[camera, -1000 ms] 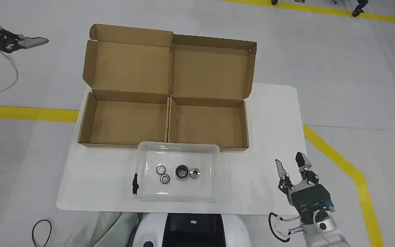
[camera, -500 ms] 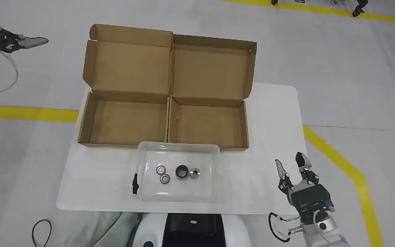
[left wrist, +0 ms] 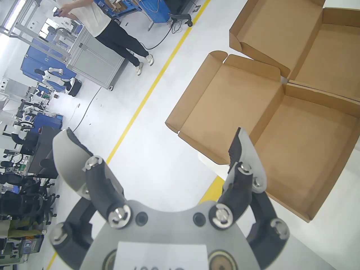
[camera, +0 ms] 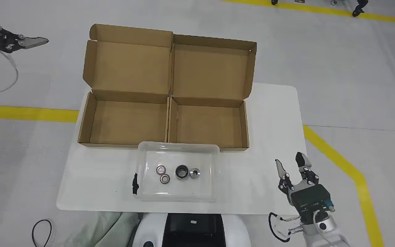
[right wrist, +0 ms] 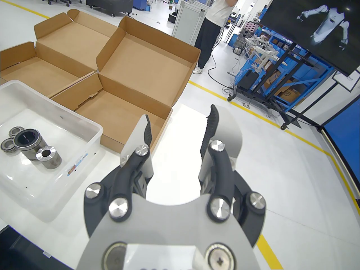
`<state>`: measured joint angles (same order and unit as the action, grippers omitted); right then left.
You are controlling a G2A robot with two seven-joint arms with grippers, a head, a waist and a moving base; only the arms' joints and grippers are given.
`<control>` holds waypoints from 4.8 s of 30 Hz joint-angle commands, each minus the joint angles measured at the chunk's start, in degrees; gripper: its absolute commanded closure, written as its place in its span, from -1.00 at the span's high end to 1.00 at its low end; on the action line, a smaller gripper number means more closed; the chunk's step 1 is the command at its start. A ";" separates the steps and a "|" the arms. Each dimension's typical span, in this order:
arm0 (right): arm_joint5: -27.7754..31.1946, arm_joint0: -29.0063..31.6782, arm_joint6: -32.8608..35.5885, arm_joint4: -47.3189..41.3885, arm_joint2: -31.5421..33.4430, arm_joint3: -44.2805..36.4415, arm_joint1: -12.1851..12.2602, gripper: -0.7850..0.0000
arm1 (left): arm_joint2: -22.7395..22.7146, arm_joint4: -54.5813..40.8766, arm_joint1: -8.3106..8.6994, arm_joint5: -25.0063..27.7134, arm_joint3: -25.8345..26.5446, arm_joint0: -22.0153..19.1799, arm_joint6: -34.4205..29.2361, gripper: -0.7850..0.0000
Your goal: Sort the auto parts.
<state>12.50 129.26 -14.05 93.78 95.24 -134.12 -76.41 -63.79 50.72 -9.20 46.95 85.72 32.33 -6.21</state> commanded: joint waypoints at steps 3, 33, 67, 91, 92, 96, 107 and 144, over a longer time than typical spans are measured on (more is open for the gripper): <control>0.00 0.00 0.00 0.00 0.00 0.00 0.00 -0.12 | 0.00 0.00 0.00 0.00 0.00 0.00 0.00 1.00; 15.33 -19.44 11.91 7.76 -16.86 8.62 0.93 1.00 | 0.00 0.00 0.00 0.00 0.00 0.00 0.00 1.00; 19.30 -29.62 16.99 6.47 -24.07 14.94 0.76 1.00 | 0.00 0.00 0.00 0.00 0.00 0.00 0.00 1.00; 34.51 -46.16 33.60 -1.12 -37.28 23.80 -0.06 1.00 | 0.00 0.00 0.00 0.00 0.00 0.00 0.00 1.00; 34.76 -47.38 35.95 -1.80 -38.23 24.38 -0.24 1.00 | 0.00 0.00 0.00 0.00 0.00 0.00 0.00 1.00; 34.52 -51.61 43.28 -5.18 -40.98 26.97 -0.90 0.74 | 0.00 0.00 0.00 0.00 0.00 0.00 0.00 1.00; 35.45 -56.80 55.75 -11.60 -45.66 30.32 -1.43 0.42 | 0.00 0.00 0.00 0.00 0.00 0.00 0.00 1.00; 30.67 -64.97 56.32 -8.12 -54.67 40.96 -2.39 -1.00 | 0.00 0.00 0.00 0.00 0.00 0.00 0.00 1.00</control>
<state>43.29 64.21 42.60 85.76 40.33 -92.72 -78.88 -63.79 50.72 -9.20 46.95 85.72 32.33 -6.21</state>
